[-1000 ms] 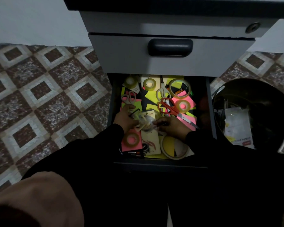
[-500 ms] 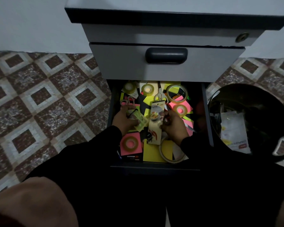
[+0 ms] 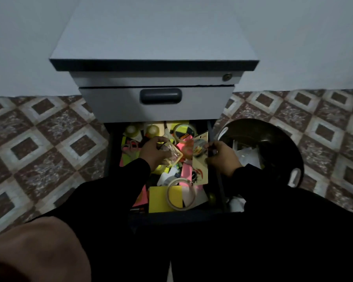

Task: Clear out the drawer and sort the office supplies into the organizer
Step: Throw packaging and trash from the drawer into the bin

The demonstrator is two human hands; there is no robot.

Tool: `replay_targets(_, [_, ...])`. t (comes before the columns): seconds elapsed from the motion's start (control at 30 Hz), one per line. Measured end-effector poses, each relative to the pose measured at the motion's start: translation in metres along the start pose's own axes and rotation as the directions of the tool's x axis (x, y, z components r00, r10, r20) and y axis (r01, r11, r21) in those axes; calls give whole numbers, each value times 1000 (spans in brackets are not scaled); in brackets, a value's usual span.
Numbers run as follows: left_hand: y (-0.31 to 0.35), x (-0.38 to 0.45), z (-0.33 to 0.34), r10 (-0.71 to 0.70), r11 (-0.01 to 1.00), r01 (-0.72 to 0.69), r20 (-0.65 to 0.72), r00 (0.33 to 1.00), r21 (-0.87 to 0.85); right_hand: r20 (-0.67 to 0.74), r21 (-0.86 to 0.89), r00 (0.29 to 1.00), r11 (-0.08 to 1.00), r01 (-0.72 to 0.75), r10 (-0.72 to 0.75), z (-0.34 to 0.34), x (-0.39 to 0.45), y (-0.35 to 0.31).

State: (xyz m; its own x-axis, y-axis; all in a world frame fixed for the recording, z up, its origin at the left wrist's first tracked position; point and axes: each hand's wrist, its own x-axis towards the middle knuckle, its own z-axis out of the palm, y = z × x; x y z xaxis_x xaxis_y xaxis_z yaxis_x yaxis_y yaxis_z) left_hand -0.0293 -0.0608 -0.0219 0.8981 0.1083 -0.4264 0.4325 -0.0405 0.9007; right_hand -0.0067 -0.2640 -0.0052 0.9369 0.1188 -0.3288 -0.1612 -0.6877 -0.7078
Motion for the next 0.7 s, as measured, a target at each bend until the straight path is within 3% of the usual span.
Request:
replay_targets(0.33, [33, 12, 115, 165, 962, -195, 162, 973, 191, -171, -38, 978, 992, -123, 115, -105, -8, 50])
replay_targets(0.53, [43, 19, 170, 43, 970, -110, 291, 956, 216, -245, -116, 959, 978, -174, 142, -135, -10, 79])
replay_targets(0.7, [40, 25, 168, 2, 930, -124, 335, 942, 346, -221, -119, 961, 973, -195, 166, -139, -11, 87])
